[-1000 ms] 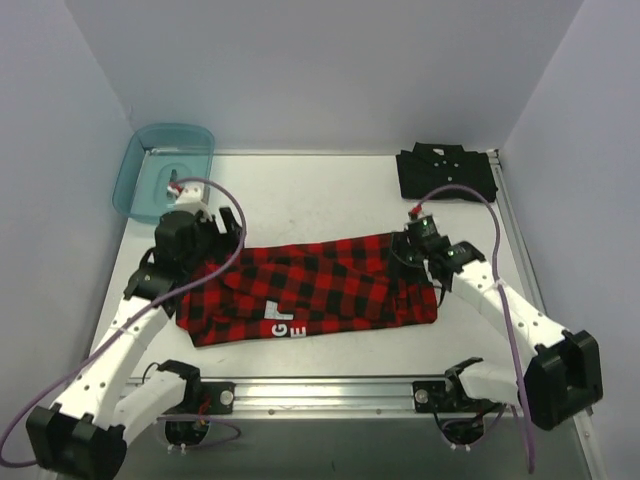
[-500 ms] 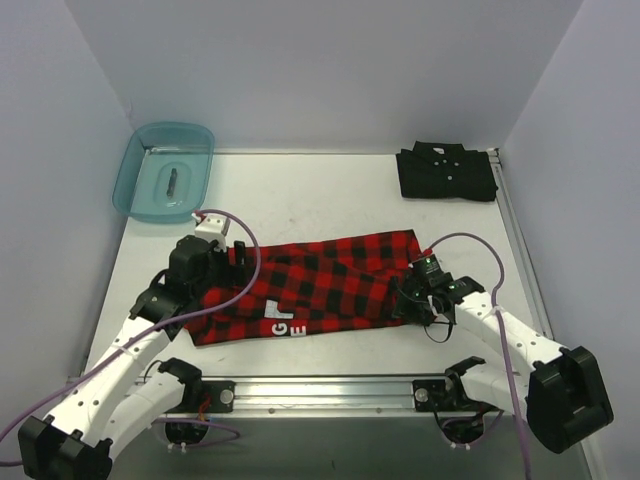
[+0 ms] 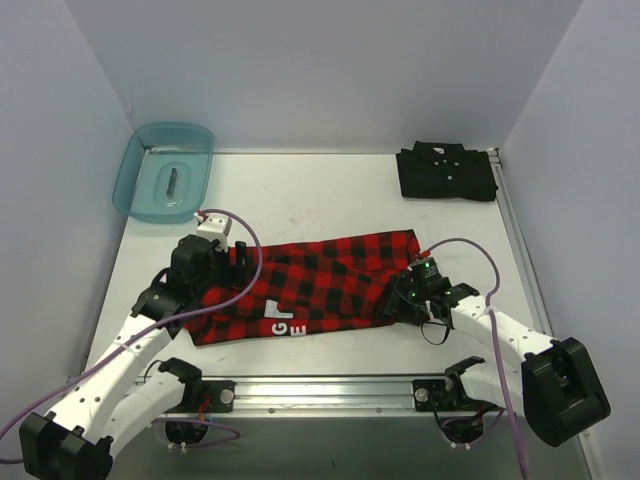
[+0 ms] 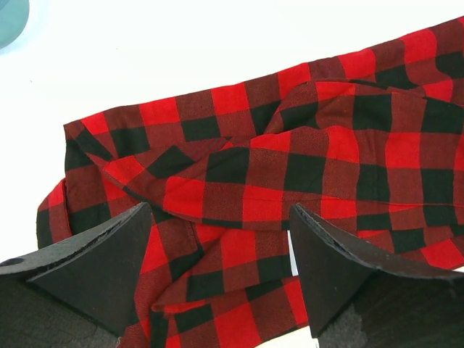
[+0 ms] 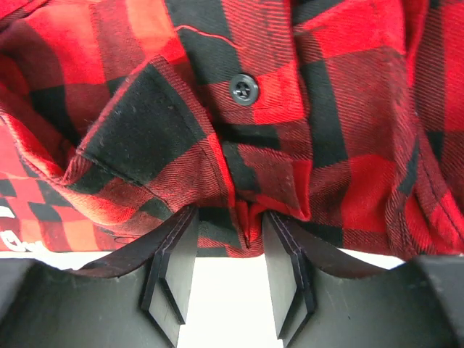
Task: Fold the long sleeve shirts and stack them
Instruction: Fold the shirt
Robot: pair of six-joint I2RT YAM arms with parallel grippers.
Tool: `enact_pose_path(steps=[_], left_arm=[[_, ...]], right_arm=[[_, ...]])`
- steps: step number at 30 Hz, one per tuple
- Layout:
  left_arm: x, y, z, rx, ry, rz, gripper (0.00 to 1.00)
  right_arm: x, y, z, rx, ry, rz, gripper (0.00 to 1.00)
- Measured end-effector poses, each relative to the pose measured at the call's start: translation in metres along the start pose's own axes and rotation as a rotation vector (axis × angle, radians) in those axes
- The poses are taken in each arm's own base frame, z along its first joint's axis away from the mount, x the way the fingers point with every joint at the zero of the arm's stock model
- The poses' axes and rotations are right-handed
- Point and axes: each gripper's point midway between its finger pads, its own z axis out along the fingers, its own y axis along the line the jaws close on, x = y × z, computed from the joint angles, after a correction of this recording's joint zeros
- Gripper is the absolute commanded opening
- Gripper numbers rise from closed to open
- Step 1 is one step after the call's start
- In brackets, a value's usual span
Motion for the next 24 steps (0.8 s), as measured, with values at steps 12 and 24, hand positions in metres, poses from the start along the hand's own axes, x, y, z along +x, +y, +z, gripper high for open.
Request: enact_pose_path(steps=[12,24], left_arm=[[0.0,0.0,0.0,0.0,0.0,0.001,0.86],[0.0,0.0,0.0,0.001,0.001,0.001,0.86]], right_arm=[[-0.006,-0.01,-0.012,0.056,-0.037,-0.023,0.56],[-0.017,-0.055,-0.015,0.2,-0.036,0.094,0.47]])
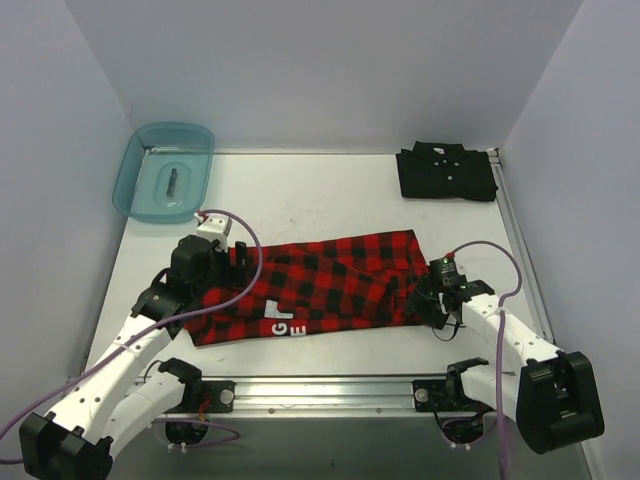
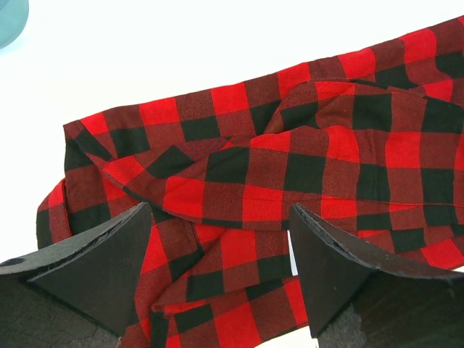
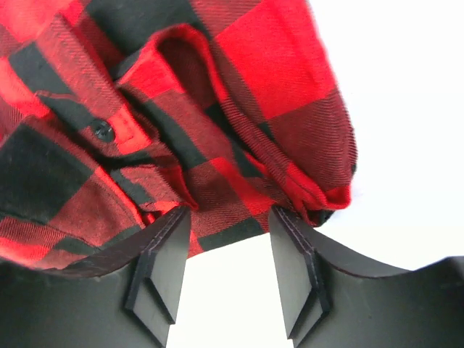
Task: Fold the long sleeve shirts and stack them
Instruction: Fold the shirt
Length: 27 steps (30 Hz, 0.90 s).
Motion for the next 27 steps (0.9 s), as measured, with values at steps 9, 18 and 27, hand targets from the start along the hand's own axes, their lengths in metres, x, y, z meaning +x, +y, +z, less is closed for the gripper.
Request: enact_pose_path(steps=[9,18,27], left_arm=[[0.0,0.0,0.0,0.0,0.0,0.0,0.85],[0.001,0.0,0.001,-0.001,0.007,0.001,0.85],[0.002,0.0,0.002,0.001,0.009,0.001,0.85]], right_arm=[[-0.001,-0.02,-0.008,0.084,-0.017,0.037,0.47],[-0.01,0.035,-0.031,-0.194,-0.091,-0.038,0.48],[-0.007,0.062,-0.009,-0.275,-0.021,-0.101,0.51]])
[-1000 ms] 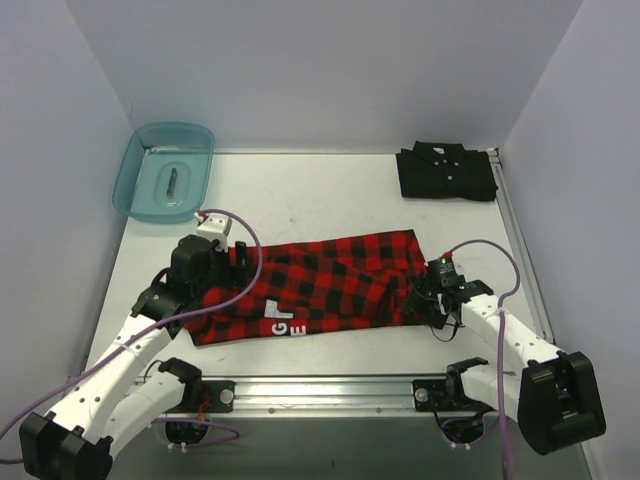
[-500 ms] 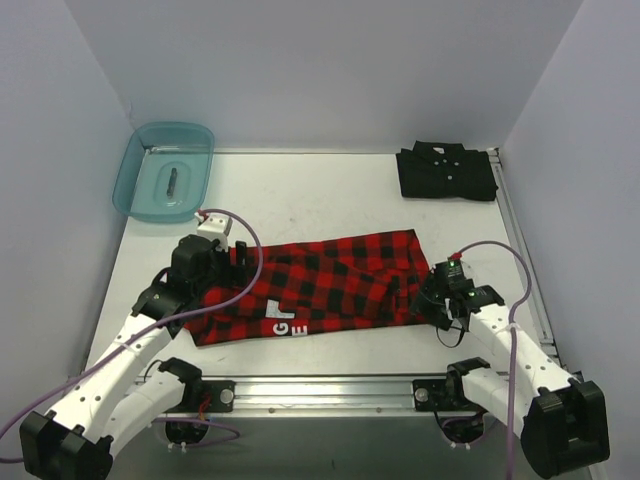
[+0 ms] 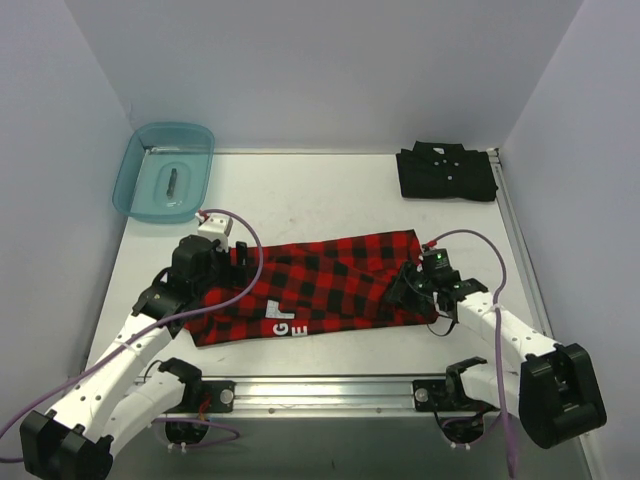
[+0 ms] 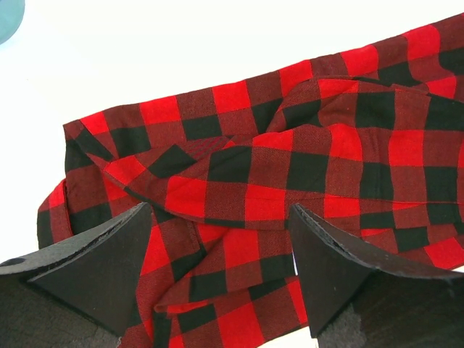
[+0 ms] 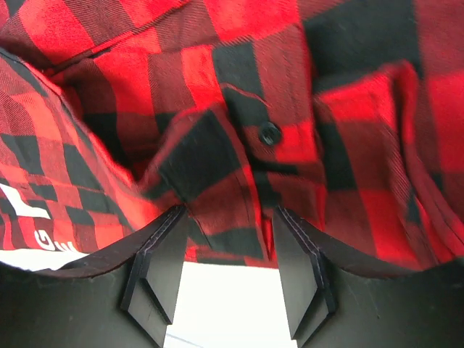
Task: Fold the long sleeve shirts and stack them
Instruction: Fold the shirt
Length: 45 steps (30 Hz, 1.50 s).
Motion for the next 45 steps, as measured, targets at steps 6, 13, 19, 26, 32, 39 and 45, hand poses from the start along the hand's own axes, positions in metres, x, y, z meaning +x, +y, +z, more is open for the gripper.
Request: enact_pose_path(steps=[6,13,19,26,32,39,45], left_arm=[[0.0,-0.001,0.0,0.004,0.002,0.0,0.85],[0.001,-0.001,0.0,0.006,0.002,0.0,0.85],[0.001,-0.002,0.0,0.011,0.003,0.0,0.85],[0.001,-0.003,0.0,0.016,0.005,0.0,0.85],[0.001,-0.003,0.0,0.018,0.006,0.0,0.85],[0.001,-0.004,0.0,0.02,0.006,0.001,0.85],[0.001,-0.004,0.0,0.02,0.006,0.001,0.85]], right_arm=[[0.005,0.003,0.016,-0.019,0.044,-0.031,0.51],[0.004,0.008,0.021,-0.04,0.045,-0.058,0.46],[0.008,0.011,0.02,-0.05,0.053,-0.085,0.26],[0.004,0.024,0.012,-0.099,0.039,-0.11,0.13],[0.006,0.027,0.012,-0.11,0.045,-0.122,0.15],[0.008,0.016,0.019,-0.052,0.049,-0.12,0.25],[0.01,0.012,0.025,-0.034,0.062,-0.116,0.22]])
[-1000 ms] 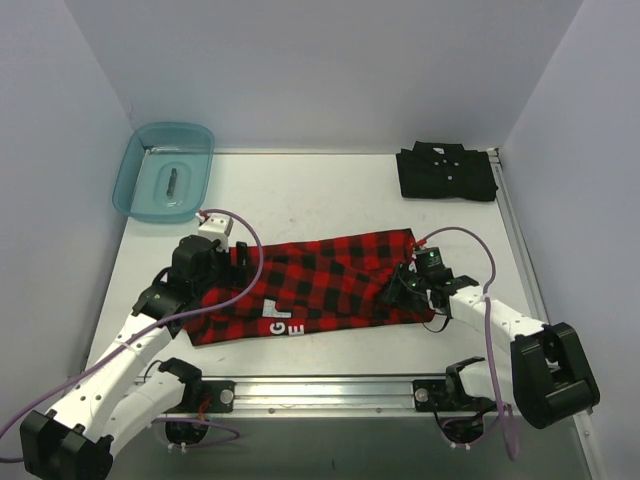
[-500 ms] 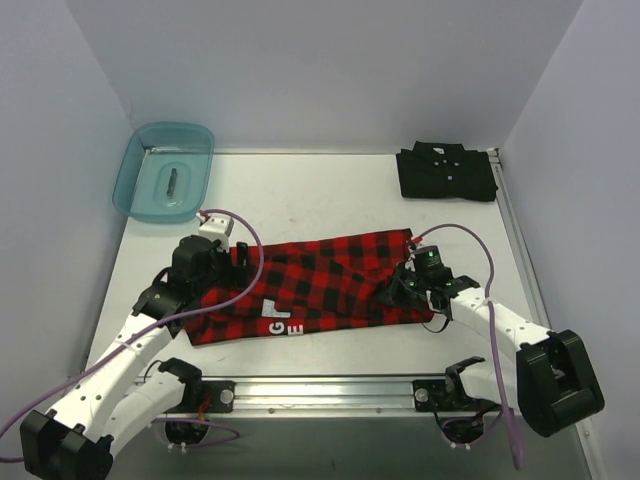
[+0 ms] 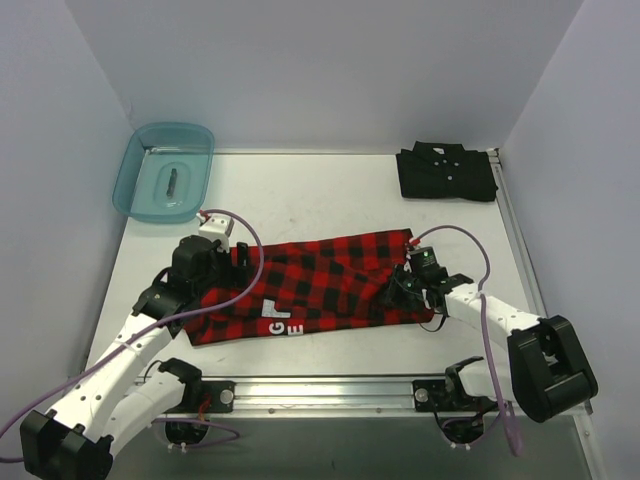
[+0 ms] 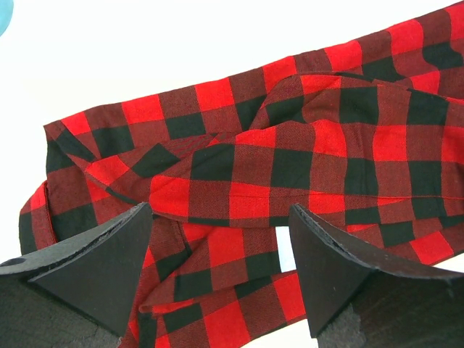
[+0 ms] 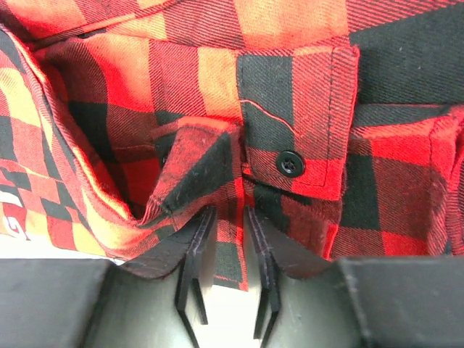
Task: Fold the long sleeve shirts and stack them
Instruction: Fold the shirt
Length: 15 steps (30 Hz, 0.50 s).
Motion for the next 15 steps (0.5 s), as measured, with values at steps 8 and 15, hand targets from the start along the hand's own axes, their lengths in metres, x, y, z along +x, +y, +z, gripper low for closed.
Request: enact_pose_path(steps=[8,15], left_arm=[[0.0,0.0,0.0,0.001,0.001,0.002,0.85],[0.001,0.0,0.001,0.002,0.007,0.003,0.85]], right_arm=[[0.002,0.009,0.001,-0.043,0.015,-0.01,0.0],[-0.008,0.032,-0.03,-0.115,-0.027,-0.043,0.0]])
